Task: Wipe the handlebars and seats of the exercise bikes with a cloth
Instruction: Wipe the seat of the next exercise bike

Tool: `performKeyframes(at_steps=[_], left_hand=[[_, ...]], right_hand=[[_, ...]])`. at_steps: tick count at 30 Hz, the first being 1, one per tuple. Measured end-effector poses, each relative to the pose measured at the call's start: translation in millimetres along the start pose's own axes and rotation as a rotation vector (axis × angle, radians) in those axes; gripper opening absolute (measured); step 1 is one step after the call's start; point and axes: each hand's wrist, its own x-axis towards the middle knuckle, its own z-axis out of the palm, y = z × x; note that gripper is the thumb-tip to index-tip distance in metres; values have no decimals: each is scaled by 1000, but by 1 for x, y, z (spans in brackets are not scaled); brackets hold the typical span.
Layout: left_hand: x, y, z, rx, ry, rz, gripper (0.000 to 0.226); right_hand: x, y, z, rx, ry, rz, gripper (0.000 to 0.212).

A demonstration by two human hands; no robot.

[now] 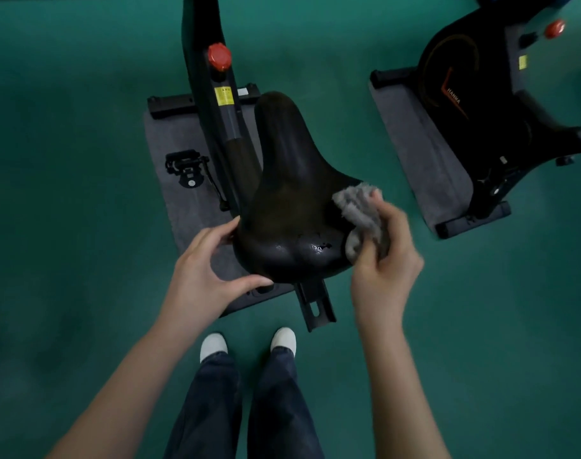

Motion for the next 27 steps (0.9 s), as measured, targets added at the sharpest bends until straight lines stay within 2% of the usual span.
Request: performKeyframes(at_steps=[3, 6, 8, 10, 12, 14, 17, 21, 24, 27], left_hand=[[0, 0, 2, -11, 12, 7, 93], [0, -1, 1, -20, 27, 16, 92], [-1, -1, 1, -22, 32, 10, 91], [-1, -2, 1, -22, 21, 5, 93], [-1, -3, 2, -41, 8, -8, 93], [-2, -6, 4, -58, 12, -14, 93], [-2, -7, 5, -87, 23, -13, 93], [-1, -8, 5, -91, 22, -5, 93], [-1, -6, 4, -89, 13, -22, 93], [-1, -7, 5, -85, -2, -37, 94]], right_hand=[[-40, -19, 16, 59, 6, -115, 59], [-64, -45, 33, 126, -49, -156, 56], [-61, -56, 31, 216, -61, -117, 52], [-40, -52, 21, 252, 12, -52, 49], [-8, -35, 7, 184, 109, -16, 45], [15, -21, -1, 100, 130, 47, 37], [6, -22, 4, 18, 50, 125, 40], [-31, -38, 14, 24, -10, 29, 50], [-41, -49, 11, 87, -102, 5, 46], [-20, -50, 6, 57, -113, -47, 42]])
